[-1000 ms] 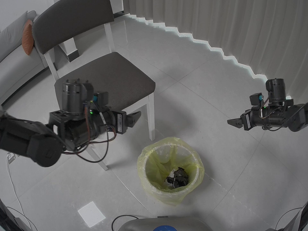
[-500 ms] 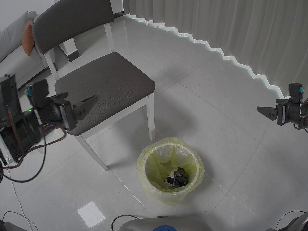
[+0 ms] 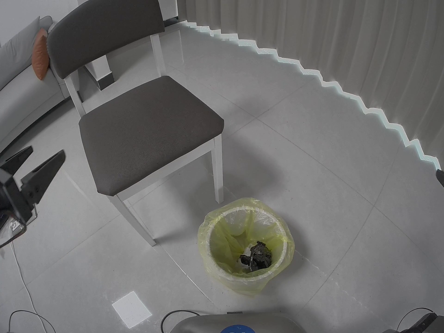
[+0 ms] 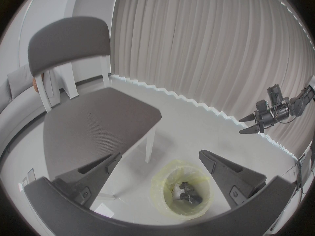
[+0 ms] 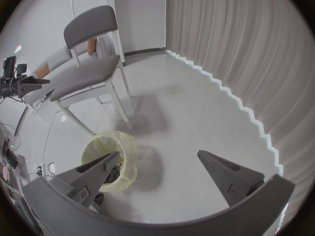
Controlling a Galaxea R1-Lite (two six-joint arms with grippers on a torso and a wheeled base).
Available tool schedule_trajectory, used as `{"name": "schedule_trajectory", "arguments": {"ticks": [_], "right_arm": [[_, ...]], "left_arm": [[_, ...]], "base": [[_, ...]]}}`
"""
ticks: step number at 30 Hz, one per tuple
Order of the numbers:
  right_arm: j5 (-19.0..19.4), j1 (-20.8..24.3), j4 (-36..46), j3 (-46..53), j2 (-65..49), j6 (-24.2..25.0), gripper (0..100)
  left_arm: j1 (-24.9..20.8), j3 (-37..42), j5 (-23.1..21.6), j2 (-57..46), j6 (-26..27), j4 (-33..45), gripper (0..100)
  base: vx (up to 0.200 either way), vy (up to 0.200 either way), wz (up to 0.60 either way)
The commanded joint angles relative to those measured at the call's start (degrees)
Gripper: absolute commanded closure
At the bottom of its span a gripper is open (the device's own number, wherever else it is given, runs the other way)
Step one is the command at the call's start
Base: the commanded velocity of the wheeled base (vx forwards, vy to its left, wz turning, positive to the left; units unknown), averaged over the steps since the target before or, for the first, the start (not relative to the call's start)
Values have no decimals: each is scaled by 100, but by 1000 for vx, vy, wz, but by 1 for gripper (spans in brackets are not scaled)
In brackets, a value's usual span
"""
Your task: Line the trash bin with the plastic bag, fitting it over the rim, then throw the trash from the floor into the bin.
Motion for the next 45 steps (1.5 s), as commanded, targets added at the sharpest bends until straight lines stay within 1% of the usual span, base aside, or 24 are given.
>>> {"name": "schedule_trajectory", "arguments": {"ticks": [1, 2, 4, 5, 7, 10, 14, 15, 18, 20, 22, 24, 25, 27, 30, 32, 34, 35, 36, 37, 38, 40, 43, 45], "right_arm": [[48, -7, 923, 302, -2029, 264, 0], [48, 2, 932, 311, -2056, 273, 0], [127, -7, 1151, 504, -2671, 449, 0], [144, -7, 1169, 530, -2741, 475, 0], [241, 10, 1257, 750, -3330, 765, 0], [303, 19, 1380, 908, -3805, 906, 0], [311, -139, 1371, 961, -3954, 1108, 0], [320, -200, 1353, 961, -3998, 1266, 0], [470, -420, 1353, 1031, -4112, 1310, 0], [478, -429, 1345, 1093, -4112, 1301, 0], [276, -429, 1318, 1119, -4121, 1310, 0], [153, -429, 1301, 1137, -4121, 1310, 0], [65, -429, 1274, 1163, -4121, 1319, 0], [65, -429, 1222, 1233, -4139, 1266, 0], [57, -411, 1090, 1409, -4244, 1187, 0], [30, -376, 932, 1603, -4341, 1108, 0], [-172, -367, 721, 1910, -4341, 1011, 0], [-172, -367, 721, 1910, -4341, 1011, 0], [-462, -359, 422, 2218, -4341, 950, 0], [-559, -359, 264, 2402, -4341, 932, 0], [-655, -359, -9, 2657, -4341, 888, 0], [-814, -359, -598, 3079, -4341, 844, 0], [-901, -359, -1547, 3712, -4341, 818, 0], [-910, -359, -1942, 4028, -4341, 748, 0]], "left_arm": [[405, 484, -70, -1862, 62, 834, 0], [414, 502, -79, -1897, 62, 843, 0], [572, 923, -194, -2495, 62, 904, 0], [599, 976, -211, -2556, 62, 904, 0], [801, 1424, -387, -3127, 53, 913, 0], [941, 1820, -519, -3646, 53, 922, 0], [1056, 2136, -528, -4165, 45, 930, 0], [1179, 2242, -528, -4437, 1, 939, 0], [1249, 2400, -422, -4490, -52, 869, 0], [1249, 2426, -413, -4490, -140, 825, 0], [1363, 2470, -475, -4499, -307, 860, 0], [1486, 2541, -501, -4516, -316, 860, 0], [1627, 2716, -554, -4551, -263, 825, 0], [1697, 2936, -624, -4604, -201, 799, 0], [1706, 3165, -554, -4604, -43, 772, 0], [1715, 3323, -440, -4622, -8, 728, 0], [1864, 3323, -299, -4868, 1, 834, 0], [1864, 3323, -299, -4868, 1, 834, 0], [1952, 3332, -255, -5035, 62, 1115, 0], [1952, 3332, -202, -5035, 115, 1291, 0], [1952, 3323, -27, -5035, 168, 1431, 0], [1952, 3332, 255, -5035, 115, 1484, 0], [1952, 3332, 246, -5035, 212, 1475, 0], [1952, 3332, 228, -5035, 370, 1475, 0]], "base": [[0, 0, 0], [0, 0, 0], [0, 0, 0], [0, 0, 0], [0, 0, 0], [0, 0, 0], [0, 0, 0], [0, 0, 0], [0, 0, 0], [0, 0, 0], [0, 0, 0], [0, 0, 0], [0, 0, 0], [0, 0, 0], [0, 0, 0], [0, 0, 0], [0, 0, 0], [0, 0, 0], [0, 0, 0], [0, 0, 0], [0, 0, 0], [0, 0, 0], [0, 0, 0], [0, 0, 0]]}}
